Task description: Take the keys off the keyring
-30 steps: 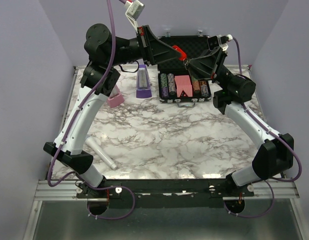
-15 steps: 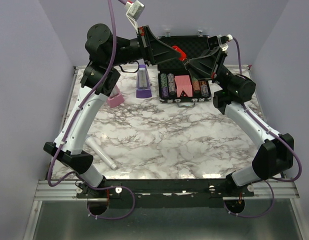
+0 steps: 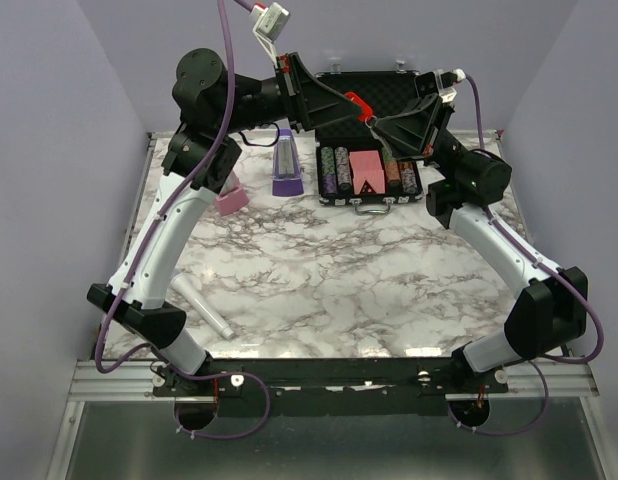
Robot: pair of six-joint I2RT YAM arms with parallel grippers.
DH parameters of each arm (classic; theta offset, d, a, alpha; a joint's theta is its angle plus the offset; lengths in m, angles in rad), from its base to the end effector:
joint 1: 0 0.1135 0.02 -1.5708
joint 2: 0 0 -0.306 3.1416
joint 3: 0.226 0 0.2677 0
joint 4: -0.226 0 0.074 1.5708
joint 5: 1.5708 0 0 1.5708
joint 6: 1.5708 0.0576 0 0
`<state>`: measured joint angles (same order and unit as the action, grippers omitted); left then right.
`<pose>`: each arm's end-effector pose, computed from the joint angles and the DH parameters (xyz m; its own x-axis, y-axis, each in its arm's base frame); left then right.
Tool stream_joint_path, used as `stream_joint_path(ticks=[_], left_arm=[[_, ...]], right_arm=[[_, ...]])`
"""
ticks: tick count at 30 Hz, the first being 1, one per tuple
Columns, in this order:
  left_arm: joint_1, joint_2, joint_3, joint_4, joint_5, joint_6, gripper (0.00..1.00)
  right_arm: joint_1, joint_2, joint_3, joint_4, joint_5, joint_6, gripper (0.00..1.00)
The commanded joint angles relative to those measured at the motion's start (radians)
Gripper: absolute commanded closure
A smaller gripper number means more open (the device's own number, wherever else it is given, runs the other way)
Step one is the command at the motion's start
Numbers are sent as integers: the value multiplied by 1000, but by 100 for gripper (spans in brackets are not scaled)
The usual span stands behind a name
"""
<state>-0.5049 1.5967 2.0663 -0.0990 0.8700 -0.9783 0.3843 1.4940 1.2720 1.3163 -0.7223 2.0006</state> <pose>0.2737 -0.2016 0.6312 -0.5990 -0.2801 -0.7502 0.7853 -0.0226 -0.6186 0.2805 0.1545 0.5238 -0.8545 0.3901 -0.3429 -0.5145 -0.5453 0.6617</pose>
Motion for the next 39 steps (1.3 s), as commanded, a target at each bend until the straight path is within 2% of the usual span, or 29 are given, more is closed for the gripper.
stream_joint_path(ticks=[1, 8, 14, 16, 18, 19, 23, 30, 39], left_arm=[[5, -32, -17, 25, -16, 13, 100], [6, -55, -49, 65, -11, 12, 100], [11, -109, -127, 149, 6, 6, 90], [11, -136, -172, 186, 12, 0, 78], [16, -165, -219, 205, 11, 0, 58], [20, -184, -238, 205, 12, 4, 52], [48, -263, -294, 124, 9, 61, 39], [94, -385, -347, -131, -3, 210, 34], [91, -486, -446, -356, -40, 296, 36]], right_arm=[[5, 8, -10, 468, 9, 193, 87], [4, 5, -19, 460, -6, 191, 99], [5, -6, -46, 442, -23, 175, 99], [4, -11, -48, 426, -41, 165, 99], [5, -15, -51, 413, -63, 153, 99], [5, -20, -51, 400, -80, 145, 99], [4, -44, -40, 319, -205, 86, 99], [5, -141, -22, -59, -471, -222, 99], [5, -204, -54, -256, -585, -361, 99]])
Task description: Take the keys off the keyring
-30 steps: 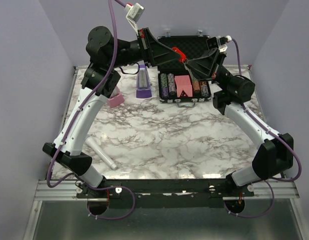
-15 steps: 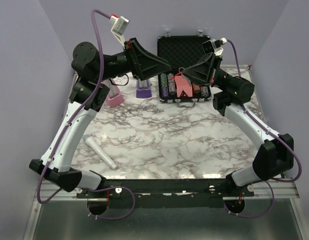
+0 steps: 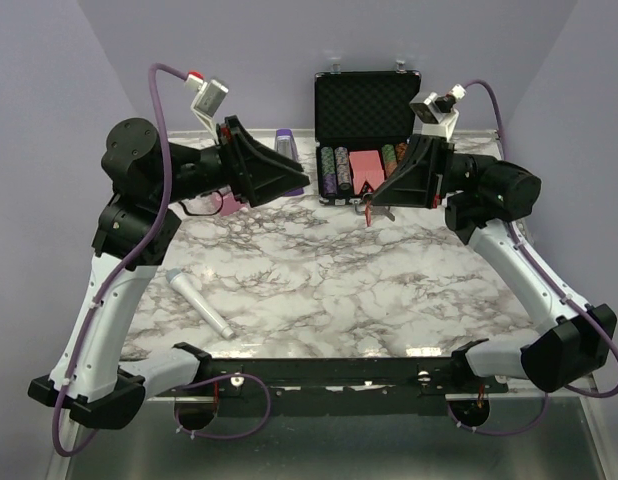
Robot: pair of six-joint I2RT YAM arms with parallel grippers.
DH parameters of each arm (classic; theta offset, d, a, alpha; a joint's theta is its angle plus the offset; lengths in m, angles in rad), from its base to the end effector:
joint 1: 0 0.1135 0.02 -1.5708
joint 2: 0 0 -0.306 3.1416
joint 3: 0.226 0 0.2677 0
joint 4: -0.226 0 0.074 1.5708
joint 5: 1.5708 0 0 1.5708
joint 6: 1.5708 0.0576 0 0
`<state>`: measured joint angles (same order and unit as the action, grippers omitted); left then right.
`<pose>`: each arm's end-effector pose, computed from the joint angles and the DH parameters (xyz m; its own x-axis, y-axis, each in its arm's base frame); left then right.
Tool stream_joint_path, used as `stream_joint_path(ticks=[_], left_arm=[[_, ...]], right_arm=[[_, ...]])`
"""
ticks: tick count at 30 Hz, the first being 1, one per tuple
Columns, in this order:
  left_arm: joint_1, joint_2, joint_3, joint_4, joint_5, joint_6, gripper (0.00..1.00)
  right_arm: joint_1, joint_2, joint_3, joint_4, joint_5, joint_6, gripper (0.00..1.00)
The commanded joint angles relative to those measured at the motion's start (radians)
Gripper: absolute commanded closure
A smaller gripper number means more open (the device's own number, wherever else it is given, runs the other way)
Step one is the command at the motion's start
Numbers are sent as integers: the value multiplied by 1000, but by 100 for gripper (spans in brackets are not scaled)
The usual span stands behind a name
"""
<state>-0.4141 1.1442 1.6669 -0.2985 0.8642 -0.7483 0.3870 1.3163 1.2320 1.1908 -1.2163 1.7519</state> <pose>0.1637 -0.1198 0.5991 -0.4905 -0.2670 -0.8296 0.8274 0.1561 -0.5394 0.2112 0.1444 0.5315 -0.6605 0.0995 -0.7442 -0.7208 -0.3613 0.5915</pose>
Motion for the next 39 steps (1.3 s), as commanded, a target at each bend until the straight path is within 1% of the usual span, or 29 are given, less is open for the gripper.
stream_joint_path(ticks=[1, 2, 3, 4, 5, 6, 7, 8, 9, 11, 12, 13, 16, 18, 21, 24, 28, 30, 32, 33, 34, 36, 39], left_arm=[[-6, -38, -50, -187, -40, 78, 36], [-12, -46, -41, -232, -56, 107, 36], [-21, -43, -20, -304, -103, 144, 34], [-31, -37, 14, -373, -164, 197, 29], [-38, -29, 40, -440, -212, 226, 20], [-43, -24, 66, -483, -268, 262, 10], [-43, -27, 70, -508, -312, 277, 1], [-43, -35, 65, -513, -335, 296, 1], [-42, -46, 51, -510, -373, 308, 1], [-37, -82, -2, -481, -437, 279, 1], [-23, -105, -39, -455, -445, 248, 1], [-6, -133, -85, -429, -429, 218, 1], [63, -185, -191, -354, -317, 184, 1], [86, -205, -222, -358, -303, 187, 1], [109, -225, -229, -404, -287, 207, 1], [110, -267, -259, -410, -329, 198, 1], [110, -288, -256, -453, -334, 208, 1], [110, -296, -277, -450, -297, 217, 1], [110, -302, -320, -421, -295, 201, 1], [110, -290, -328, -422, -300, 190, 1], [110, -267, -306, -457, -318, 191, 1], [110, -203, -239, -551, -336, 217, 1], [109, -159, -197, -617, -413, 236, 1]], right_arm=[[3, -35, -12, -173, -92, -141, 99], [3, -48, -9, -234, -98, -185, 99], [3, -55, 0, -316, -106, -234, 99], [3, -67, 9, -421, -111, -311, 99], [3, -78, 24, -535, -111, -395, 99], [1, -89, 47, -679, -104, -516, 99], [3, -92, 69, -801, -100, -596, 99], [3, -95, 84, -871, -98, -653, 99], [3, -94, 89, -899, -103, -669, 99], [3, -92, 86, -901, -111, -661, 99], [3, -89, 86, -899, -109, -658, 99], [3, -88, 86, -901, -104, -655, 99], [3, -78, 92, -904, -103, -646, 99], [4, -65, 99, -924, -95, -650, 99], [6, -55, 101, -936, -74, -646, 99], [7, -43, 98, -927, -49, -615, 99], [10, 0, 125, -916, -31, -554, 99], [13, 23, 156, -928, -31, -555, 99], [13, 38, 168, -942, -35, -578, 99], [13, 43, 170, -945, -37, -583, 99], [13, 50, 167, -942, -40, -586, 99], [13, 60, 144, -901, -55, -592, 99], [13, 103, 115, -829, -84, -571, 99]])
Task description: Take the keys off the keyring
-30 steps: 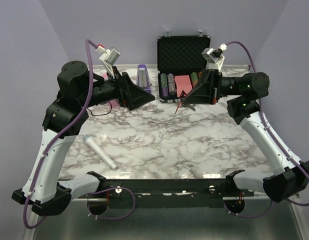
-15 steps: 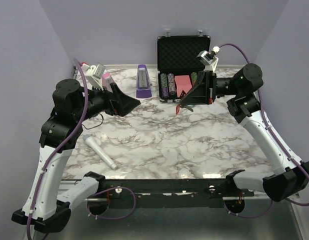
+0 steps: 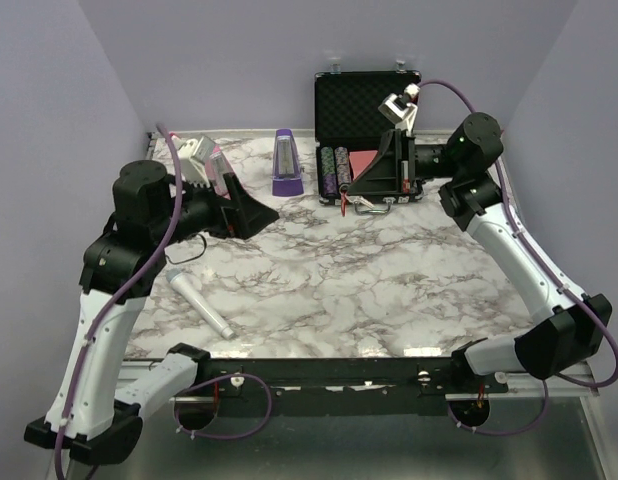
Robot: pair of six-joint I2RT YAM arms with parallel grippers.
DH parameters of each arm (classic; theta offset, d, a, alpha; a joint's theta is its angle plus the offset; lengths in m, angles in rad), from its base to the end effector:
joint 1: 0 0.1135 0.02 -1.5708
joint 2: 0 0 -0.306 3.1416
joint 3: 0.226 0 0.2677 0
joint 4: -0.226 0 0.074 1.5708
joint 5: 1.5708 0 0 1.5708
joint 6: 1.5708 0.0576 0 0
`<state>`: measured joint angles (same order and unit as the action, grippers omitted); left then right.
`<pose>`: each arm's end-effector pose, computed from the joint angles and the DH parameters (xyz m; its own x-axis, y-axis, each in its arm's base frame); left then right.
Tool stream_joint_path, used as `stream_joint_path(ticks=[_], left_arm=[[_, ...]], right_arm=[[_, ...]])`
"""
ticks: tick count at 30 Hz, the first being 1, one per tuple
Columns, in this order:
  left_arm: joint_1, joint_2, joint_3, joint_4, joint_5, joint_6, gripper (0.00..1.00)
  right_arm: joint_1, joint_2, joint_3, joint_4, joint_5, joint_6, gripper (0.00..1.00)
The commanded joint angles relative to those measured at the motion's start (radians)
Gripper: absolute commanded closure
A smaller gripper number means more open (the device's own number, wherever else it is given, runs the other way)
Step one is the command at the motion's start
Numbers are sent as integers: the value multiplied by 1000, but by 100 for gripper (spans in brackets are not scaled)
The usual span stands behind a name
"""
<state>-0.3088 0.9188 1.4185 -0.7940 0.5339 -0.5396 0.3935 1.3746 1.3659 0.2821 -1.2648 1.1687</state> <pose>0.1367 -0.0744 0.4985 -0.6099 -0.2697 -0.7452 0.4805 0.6219 -0.6183 0.2650 0.1695 0.4960 -0.7890 -0.0274 -0.6137 -0.6065 -0.1242 0.7853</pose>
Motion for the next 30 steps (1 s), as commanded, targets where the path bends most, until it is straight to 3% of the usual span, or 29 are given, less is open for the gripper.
stream_joint_path(ticks=[1, 7, 12, 16, 22, 26, 30], left_arm=[[5, 75, 56, -128, -87, 32, 1], [5, 164, 95, -171, -55, 52, 1], [5, 196, 143, -131, 26, 40, 1], [5, 203, 148, 20, 205, -3, 6], [5, 219, 154, 290, 391, -134, 22], [-1, 233, 157, 444, 466, -220, 31], [-16, 252, 146, 467, 472, -224, 39]], right_arm=[[7, 50, -34, 141, -39, 29, 99], [5, 34, -126, 287, 10, 49, 99], [5, 40, -198, 538, 42, 193, 99], [7, 86, -202, 796, 48, 382, 99], [7, 204, -151, 1291, 81, 767, 99], [18, 239, -71, 1330, 65, 829, 99], [25, 245, -33, 1278, 44, 804, 99]])
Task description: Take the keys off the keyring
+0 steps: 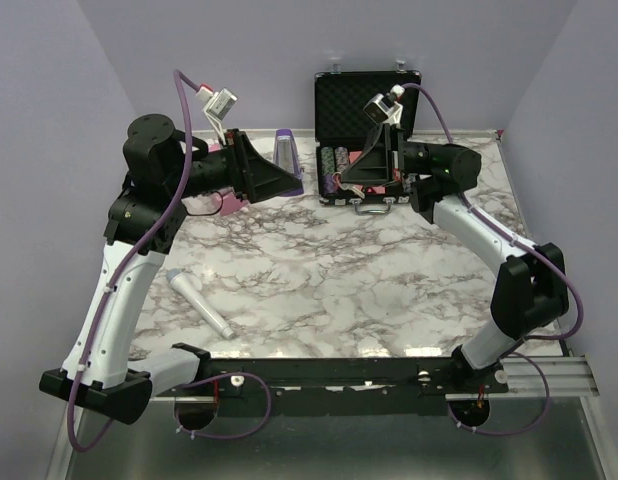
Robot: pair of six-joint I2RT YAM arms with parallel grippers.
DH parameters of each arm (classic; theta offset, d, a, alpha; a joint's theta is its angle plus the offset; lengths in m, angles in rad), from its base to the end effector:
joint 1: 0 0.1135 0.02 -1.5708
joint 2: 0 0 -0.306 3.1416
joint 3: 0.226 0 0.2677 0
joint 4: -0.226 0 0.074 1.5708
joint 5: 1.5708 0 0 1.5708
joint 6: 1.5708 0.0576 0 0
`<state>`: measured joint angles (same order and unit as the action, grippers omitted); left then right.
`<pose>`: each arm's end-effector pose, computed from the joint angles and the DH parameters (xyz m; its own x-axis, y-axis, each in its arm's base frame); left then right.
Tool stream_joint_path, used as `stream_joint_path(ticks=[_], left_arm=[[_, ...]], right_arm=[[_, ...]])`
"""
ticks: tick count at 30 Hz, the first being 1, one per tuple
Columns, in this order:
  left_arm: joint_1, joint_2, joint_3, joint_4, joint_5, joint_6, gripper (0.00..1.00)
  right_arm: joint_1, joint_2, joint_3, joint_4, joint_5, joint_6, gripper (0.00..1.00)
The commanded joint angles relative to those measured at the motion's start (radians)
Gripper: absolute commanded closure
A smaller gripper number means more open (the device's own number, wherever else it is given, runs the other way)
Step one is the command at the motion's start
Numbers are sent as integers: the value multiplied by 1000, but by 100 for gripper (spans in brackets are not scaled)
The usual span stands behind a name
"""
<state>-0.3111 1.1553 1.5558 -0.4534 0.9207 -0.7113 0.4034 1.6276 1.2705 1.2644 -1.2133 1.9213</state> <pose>0.1974 -0.1116 0.5447 -0.6531 -0.2050 -0.7290 0.6807 0.2627 -0.6838 0.3106 0.1912 0.4582 -0.8762 -0.0166 -0.4817 -0.4512 -0.3232 0.8318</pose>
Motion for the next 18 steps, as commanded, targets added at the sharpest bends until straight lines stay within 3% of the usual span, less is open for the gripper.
stream_joint_path(ticks=[1, 18], left_arm=[[-19, 14, -2, 142, 84, -57, 39], [-135, 37, 6, 153, -8, -43, 56]], right_arm=[[20, -9, 67, 293, -8, 50, 99], [101, -14, 125, 193, -28, -18, 99]])
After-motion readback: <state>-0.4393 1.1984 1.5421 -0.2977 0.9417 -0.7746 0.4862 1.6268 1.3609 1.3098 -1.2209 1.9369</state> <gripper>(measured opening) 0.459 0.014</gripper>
